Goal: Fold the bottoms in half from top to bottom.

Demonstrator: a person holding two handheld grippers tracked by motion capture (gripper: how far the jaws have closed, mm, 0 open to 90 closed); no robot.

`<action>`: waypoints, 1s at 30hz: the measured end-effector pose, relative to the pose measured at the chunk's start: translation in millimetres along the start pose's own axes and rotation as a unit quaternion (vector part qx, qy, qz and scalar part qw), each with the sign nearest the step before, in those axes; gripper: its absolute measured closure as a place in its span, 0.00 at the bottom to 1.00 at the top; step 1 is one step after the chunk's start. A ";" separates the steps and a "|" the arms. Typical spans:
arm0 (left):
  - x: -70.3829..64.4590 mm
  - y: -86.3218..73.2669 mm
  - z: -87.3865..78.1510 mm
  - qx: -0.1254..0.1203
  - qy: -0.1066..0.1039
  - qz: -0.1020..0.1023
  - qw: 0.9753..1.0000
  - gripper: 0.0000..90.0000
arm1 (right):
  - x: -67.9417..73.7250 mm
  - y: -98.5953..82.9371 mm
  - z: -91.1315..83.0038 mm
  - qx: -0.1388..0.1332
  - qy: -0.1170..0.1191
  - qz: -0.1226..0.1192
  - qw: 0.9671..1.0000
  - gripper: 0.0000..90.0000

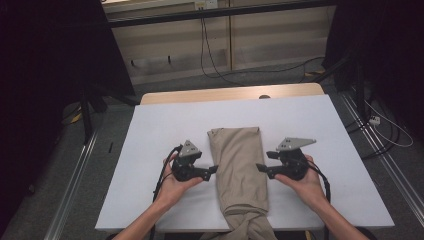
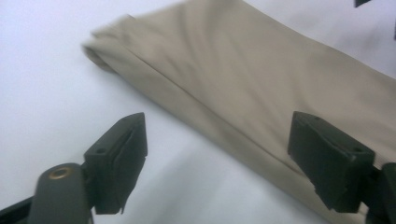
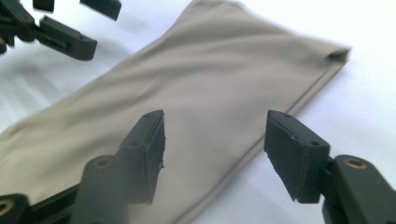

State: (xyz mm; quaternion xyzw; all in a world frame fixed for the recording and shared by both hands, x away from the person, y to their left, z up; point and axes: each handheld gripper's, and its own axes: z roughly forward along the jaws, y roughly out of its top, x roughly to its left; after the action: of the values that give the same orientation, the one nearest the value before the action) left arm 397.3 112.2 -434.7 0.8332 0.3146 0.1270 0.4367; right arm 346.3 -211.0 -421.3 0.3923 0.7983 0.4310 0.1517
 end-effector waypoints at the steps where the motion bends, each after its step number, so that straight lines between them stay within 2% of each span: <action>1: 6.9 5.2 6.2 0.003 -0.001 -0.006 1.000 0.23 | -4.5 3.0 3.1 -0.002 -0.008 0.001 1.000 0.48; 2: 9.8 8.0 10.3 0.002 0.002 -0.010 1.000 0.22 | -12.3 7.8 9.6 -0.003 -0.023 0.002 1.000 0.48; 4: 18.5 14.8 21.2 0.000 0.006 -0.005 1.000 0.21 | -26.4 14.5 21.7 -0.003 -0.026 0.023 0.999 0.50; 7: 31.6 25.0 34.3 0.004 0.016 -0.010 1.000 0.21 | -42.2 26.0 35.0 -0.008 -0.046 0.035 0.998 0.51; 8: 35.2 28.4 37.7 0.001 0.023 -0.005 1.000 0.22 | -48.3 31.3 39.7 -0.014 -0.057 0.038 0.998 0.51; 10: 41.7 33.9 43.8 0.000 0.029 -0.003 1.000 0.22 | -56.7 40.0 48.4 -0.010 -0.064 0.036 0.997 0.53; 13: 53.3 42.7 55.2 -0.010 0.029 -0.025 0.999 0.22 | -69.4 50.5 64.2 0.004 -0.071 0.033 0.997 0.58; 16: 58.7 49.9 65.1 -0.009 0.028 -0.031 0.999 0.22 | -79.4 58.0 79.9 0.014 -0.082 0.029 0.996 0.63; 17: 59.8 51.5 69.2 -0.009 0.027 -0.034 0.999 0.22 | -82.2 58.8 84.7 0.011 -0.085 0.029 0.996 0.67; 21: 63.6 56.2 82.3 0.012 0.037 -0.032 0.999 0.26 | -88.7 58.9 101.7 0.029 -0.076 0.039 0.996 0.65; 22: 65.0 56.7 84.3 0.016 0.036 -0.027 0.999 0.28 | -88.8 57.7 104.9 0.033 -0.079 0.037 0.996 0.65; 24: 67.6 56.8 87.3 0.025 0.044 -0.029 0.998 0.33 | -89.9 52.7 110.3 0.056 -0.086 0.023 0.994 0.65; 25: 69.8 56.3 87.6 0.028 0.046 -0.029 0.998 0.35 | -90.7 50.4 111.2 0.066 -0.087 0.023 0.994 0.64; 26: 72.9 55.8 87.4 0.033 0.051 -0.029 0.998 0.40 | -92.6 47.8 110.3 0.063 -0.084 0.031 0.994 0.62; 28: 77.7 53.4 88.4 0.038 0.053 -0.044 0.997 0.48 | -96.0 45.9 107.8 0.067 -0.080 0.045 0.993 0.59; 29: 80.1 51.4 89.6 0.030 0.041 -0.062 0.997 0.51 | -95.6 46.3 107.2 0.072 -0.079 0.045 0.993 0.59; 30: 81.5 50.3 90.0 0.028 0.033 -0.067 0.997 0.50 | -94.2 47.3 106.0 0.081 -0.076 0.048 0.993 0.59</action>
State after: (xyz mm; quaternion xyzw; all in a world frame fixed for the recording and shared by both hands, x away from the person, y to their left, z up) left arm 524.6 84.5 -452.0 0.8179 0.3869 0.1157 0.4098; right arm 492.1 -206.8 -453.9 0.4728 0.7970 0.3404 0.1592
